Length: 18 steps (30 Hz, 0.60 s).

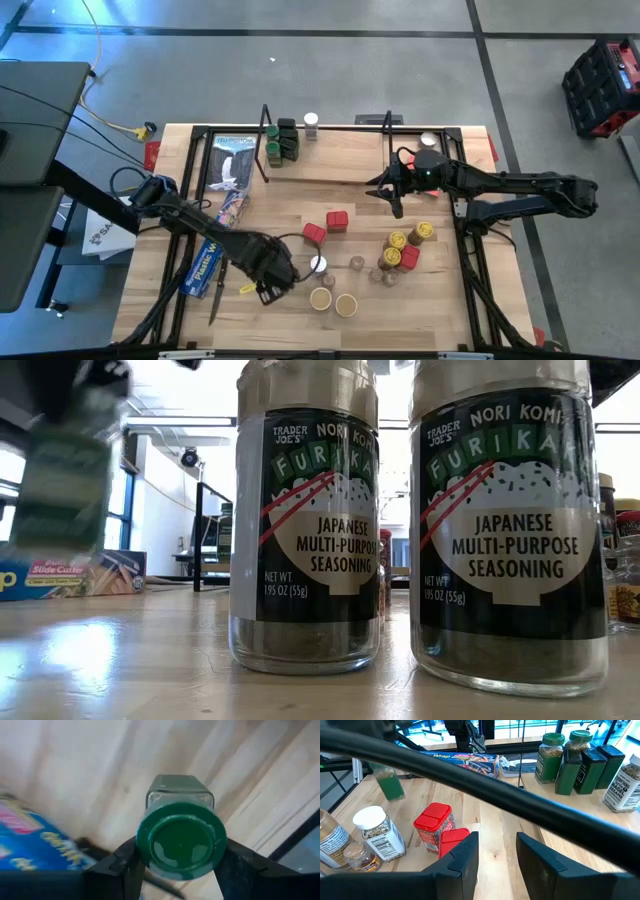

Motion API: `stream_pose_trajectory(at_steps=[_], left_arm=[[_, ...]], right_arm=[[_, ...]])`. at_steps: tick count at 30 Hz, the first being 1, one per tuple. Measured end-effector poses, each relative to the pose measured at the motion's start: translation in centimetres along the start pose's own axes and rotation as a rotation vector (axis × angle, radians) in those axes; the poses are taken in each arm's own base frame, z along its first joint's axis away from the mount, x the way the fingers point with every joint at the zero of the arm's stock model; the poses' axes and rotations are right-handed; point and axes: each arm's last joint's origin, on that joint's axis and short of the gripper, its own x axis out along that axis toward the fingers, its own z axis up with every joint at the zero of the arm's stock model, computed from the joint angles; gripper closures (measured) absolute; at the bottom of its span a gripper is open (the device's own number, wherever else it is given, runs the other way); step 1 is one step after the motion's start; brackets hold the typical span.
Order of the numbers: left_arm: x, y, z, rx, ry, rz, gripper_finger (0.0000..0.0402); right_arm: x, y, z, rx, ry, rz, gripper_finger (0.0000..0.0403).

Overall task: Shelf spices
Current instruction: Put the green seasoning bottle on the shelf and align it with the other green seasoning bottles

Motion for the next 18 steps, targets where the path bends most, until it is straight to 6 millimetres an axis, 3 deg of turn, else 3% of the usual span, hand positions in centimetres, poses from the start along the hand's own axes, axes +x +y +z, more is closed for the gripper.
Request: stream_pose_trajectory(at_steps=[5, 9, 14, 18], left_arm=[[-5.4, 3.0, 2.8, 0.067, -0.064, 0.085, 0.0227], [-9.5, 7.0, 6.7, 0.126, -0.234, 0.091, 0.0263], [-12.4, 15.5, 11.7, 0.149, -0.343, 0.261, 0.0303], [-13.0, 23.3, 14.8, 0.147, -0.397, 0.344, 0.0353]], right_arm=[[0.0, 0.0, 0.0, 0.0, 0.0, 0.0, 0.0277], [0.0, 0.0, 0.1, -0.002, -0.007, -0.001, 0.0277], [0.0, 0.0, 0.1, -0.004, -0.015, -0.001, 0.0277], [0.0, -0.1, 0.3, -0.006, -0.027, -0.006, 0.0277]])
